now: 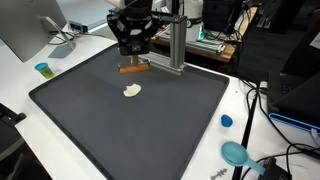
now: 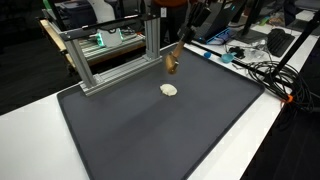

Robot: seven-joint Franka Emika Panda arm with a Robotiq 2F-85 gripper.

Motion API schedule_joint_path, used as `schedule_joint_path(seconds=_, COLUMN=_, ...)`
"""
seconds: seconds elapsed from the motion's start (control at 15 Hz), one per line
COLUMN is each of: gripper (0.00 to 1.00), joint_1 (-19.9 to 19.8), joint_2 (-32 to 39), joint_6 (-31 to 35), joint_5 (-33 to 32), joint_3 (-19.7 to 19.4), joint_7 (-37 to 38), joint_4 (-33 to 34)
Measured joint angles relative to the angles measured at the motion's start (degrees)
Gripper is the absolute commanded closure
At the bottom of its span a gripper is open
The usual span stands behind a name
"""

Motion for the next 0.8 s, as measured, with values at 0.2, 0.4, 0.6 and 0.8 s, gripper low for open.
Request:
schedule_joint_path(seconds=0.2, gripper=0.79, joint_1=-0.1, joint_2=0.1, joint_6=0.2, joint_5=-0.1, joint_3=0.1, joint_7=-1.4, joint_4=-0.3)
schedule_joint_path(seconds=0.4, gripper=0.79, joint_1=-0.2, joint_2=0.1, joint_6=1.3, joint_5=-0.2, joint_3=0.7, joint_7=-9.6, joint_4=-1.0)
schedule_joint_path(seconds=0.6, gripper=0.79, joint_1=-0.6, joint_2=0.1, joint_6=2.9, joint_5=-0.2, joint_3=1.2, joint_7=-18.3, joint_4=-1.7)
schedule_joint_path(seconds=0.8, gripper=0.79, joint_1=-2.0, joint_2=0.1, joint_6=7.1, joint_5=-0.1, joint_3=1.2, joint_7=-27.7, joint_4=-2.7)
